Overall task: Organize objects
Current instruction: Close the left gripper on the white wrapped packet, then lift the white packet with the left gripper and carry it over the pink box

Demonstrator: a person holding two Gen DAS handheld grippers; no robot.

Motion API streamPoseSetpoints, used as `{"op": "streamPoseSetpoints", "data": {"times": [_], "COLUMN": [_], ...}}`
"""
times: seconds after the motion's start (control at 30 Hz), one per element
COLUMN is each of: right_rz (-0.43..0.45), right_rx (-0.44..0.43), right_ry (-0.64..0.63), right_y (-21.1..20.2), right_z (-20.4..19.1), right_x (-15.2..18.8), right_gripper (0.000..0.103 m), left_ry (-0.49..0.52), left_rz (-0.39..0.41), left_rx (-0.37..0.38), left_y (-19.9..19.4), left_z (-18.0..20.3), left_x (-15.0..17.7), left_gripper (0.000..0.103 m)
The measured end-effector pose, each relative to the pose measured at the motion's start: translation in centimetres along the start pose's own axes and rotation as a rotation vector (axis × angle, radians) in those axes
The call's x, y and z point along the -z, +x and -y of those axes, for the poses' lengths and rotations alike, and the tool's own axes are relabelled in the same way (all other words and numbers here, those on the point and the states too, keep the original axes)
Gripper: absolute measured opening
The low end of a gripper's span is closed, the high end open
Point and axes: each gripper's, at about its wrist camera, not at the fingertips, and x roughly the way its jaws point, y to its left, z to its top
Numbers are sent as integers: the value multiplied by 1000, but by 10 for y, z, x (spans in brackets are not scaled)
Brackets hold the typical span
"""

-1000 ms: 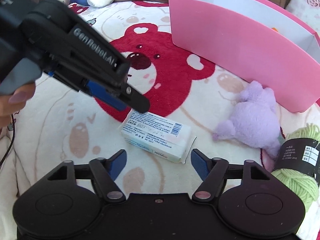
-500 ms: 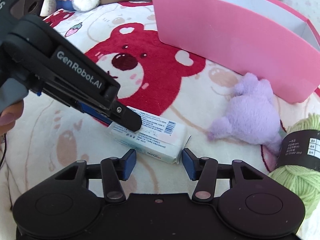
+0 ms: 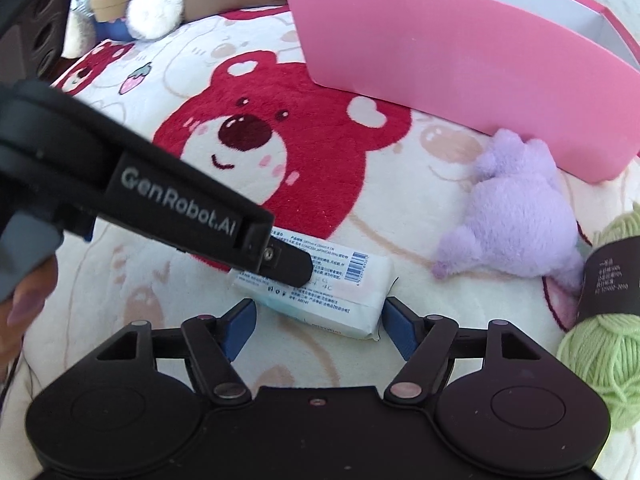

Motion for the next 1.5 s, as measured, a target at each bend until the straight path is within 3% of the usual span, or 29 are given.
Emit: {"op": "streamPoseSetpoints", "data": {"times": [0.2, 0.5, 0.93, 1.5], "right_rz": [-2, 56, 145, 238], "right_rx": [28, 43, 39, 32], "right_ry": [-29, -24, -1, 24], "right_y": [-5, -27, -67, -112], "right_z": [-8, -13, -25, -35], "right_x": [1, -2, -4, -11], "right_gripper": [75, 70, 68, 74], "left_ry": [-46, -27, 70, 175], "left_rz": [-2, 47, 95, 131], "left_rx": [29, 54, 49, 76], "left_y": [-7, -30, -71, -123], "left_z": [-6, 0, 18, 41], "left_x": [4, 5, 10, 11], "left_gripper": [30, 30, 30, 30]}}
